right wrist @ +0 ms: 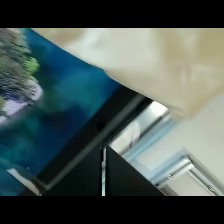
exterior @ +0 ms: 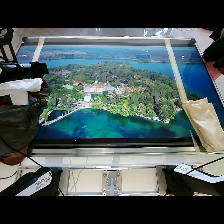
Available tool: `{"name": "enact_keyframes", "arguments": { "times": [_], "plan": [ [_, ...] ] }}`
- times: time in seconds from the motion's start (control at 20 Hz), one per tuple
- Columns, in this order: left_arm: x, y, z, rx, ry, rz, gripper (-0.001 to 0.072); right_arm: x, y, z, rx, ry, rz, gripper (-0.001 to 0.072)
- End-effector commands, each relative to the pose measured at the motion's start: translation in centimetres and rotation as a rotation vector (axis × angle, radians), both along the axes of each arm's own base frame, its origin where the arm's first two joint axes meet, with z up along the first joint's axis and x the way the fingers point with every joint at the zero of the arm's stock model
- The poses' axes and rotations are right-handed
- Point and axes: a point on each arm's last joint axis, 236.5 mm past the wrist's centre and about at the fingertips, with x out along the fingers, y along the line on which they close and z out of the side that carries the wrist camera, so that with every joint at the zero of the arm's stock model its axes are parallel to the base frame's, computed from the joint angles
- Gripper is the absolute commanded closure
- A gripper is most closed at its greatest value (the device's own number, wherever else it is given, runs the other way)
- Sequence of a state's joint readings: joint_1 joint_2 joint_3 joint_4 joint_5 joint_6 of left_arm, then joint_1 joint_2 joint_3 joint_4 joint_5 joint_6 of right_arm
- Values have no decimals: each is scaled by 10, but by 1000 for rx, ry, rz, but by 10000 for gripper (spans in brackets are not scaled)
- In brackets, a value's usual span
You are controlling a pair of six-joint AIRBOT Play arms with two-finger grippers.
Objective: Fold the shirts.
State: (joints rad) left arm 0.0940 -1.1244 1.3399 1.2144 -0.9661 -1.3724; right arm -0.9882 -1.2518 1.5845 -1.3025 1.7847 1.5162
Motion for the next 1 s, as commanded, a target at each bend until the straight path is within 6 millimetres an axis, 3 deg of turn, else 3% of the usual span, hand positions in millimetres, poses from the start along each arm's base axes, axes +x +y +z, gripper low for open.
{"name": "enact_keyframes", "arguments": {
  "times": [0.0,0.1,0.2,0.35,0.55,0.95],
  "plan": [
    [0,0,-1,1,2,-1,695,70,64,99,21,-446,192,700],
    [0,-1,-1,-4,3,-2,695,97,125,123,105,-572,406,700],
    [-3,-2,-4,-5,20,-8,695,113,174,120,98,-571,604,700],
    [-8,-4,-8,-4,46,-18,695,137,216,108,2,-551,782,701],
    [-32,-14,-27,-17,174,-68,695,140,222,93,-98,-470,834,700],
    [-34,-14,-28,-17,182,-71,695,142,226,96,-86,-491,832,700]
  ]
}}
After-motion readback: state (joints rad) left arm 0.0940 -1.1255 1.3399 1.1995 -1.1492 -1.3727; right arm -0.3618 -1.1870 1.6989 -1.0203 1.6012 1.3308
